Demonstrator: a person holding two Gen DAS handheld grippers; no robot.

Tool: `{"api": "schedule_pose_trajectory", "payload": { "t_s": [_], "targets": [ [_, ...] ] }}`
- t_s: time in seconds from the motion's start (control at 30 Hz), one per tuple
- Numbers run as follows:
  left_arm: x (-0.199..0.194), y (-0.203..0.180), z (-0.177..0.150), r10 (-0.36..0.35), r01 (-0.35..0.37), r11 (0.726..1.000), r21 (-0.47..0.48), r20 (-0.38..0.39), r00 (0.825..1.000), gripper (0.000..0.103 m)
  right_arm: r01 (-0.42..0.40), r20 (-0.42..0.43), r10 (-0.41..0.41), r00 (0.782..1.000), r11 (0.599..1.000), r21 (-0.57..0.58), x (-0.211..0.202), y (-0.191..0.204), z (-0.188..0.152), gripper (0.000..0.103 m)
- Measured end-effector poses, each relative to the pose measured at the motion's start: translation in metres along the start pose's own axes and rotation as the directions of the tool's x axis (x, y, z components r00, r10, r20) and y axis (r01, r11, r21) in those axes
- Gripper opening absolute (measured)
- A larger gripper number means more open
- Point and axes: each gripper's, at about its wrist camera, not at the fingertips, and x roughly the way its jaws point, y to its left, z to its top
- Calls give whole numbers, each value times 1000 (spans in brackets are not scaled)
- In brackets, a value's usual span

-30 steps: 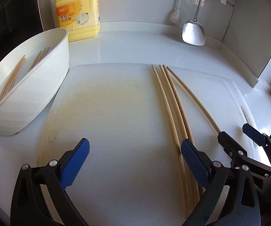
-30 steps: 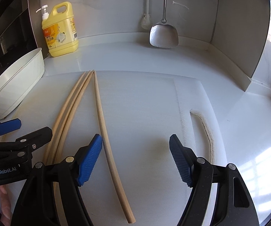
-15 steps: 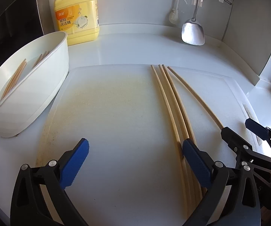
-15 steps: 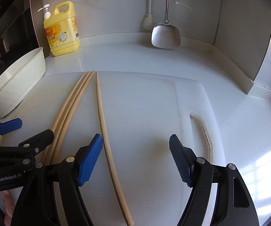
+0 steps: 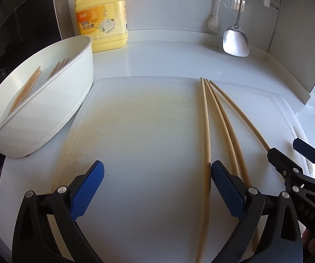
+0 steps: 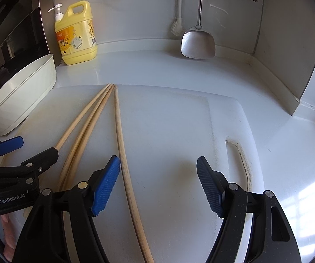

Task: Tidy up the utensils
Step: 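Separate one chopstick with the right tool while the left tool grasps another, then lift both held chopsticks and carry them over the water basin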

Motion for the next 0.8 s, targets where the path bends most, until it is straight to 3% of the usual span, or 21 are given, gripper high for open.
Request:
{"api": "schedule_pose_trajectory", "payload": {
  "t_s": [0.23, 0.33, 0.4, 0.67, 0.7, 0.8],
  "targets": [
    [8, -3, 8, -7, 7, 1000, 11, 1, 1000, 95, -15, 3, 15, 1000, 1000, -23, 4, 3, 6, 70],
    [5, -8, 10, -31, 31, 998, 47, 10, 999, 78, -26, 4, 26, 1000, 999, -33, 5, 4, 8, 66],
    [2, -13, 10, -49, 48, 996, 73, 13, 999, 60, -35, 7, 35, 999, 998, -53, 4, 7, 8, 54],
    [-6, -28, 2, -79, 75, 988, 132, 21, 997, 14, -73, -7, 73, 997, 989, -129, 2, 26, 9, 7],
    [-7, -29, 1, -81, 77, 987, 140, 18, 997, 7, -68, -8, 68, 998, 988, -138, 1, 28, 9, 6],
    [-8, -29, 0, -80, 78, 988, 134, 6, 997, 7, -96, -11, 95, 995, 990, -99, 1, 23, 9, 6]
  ]
}}
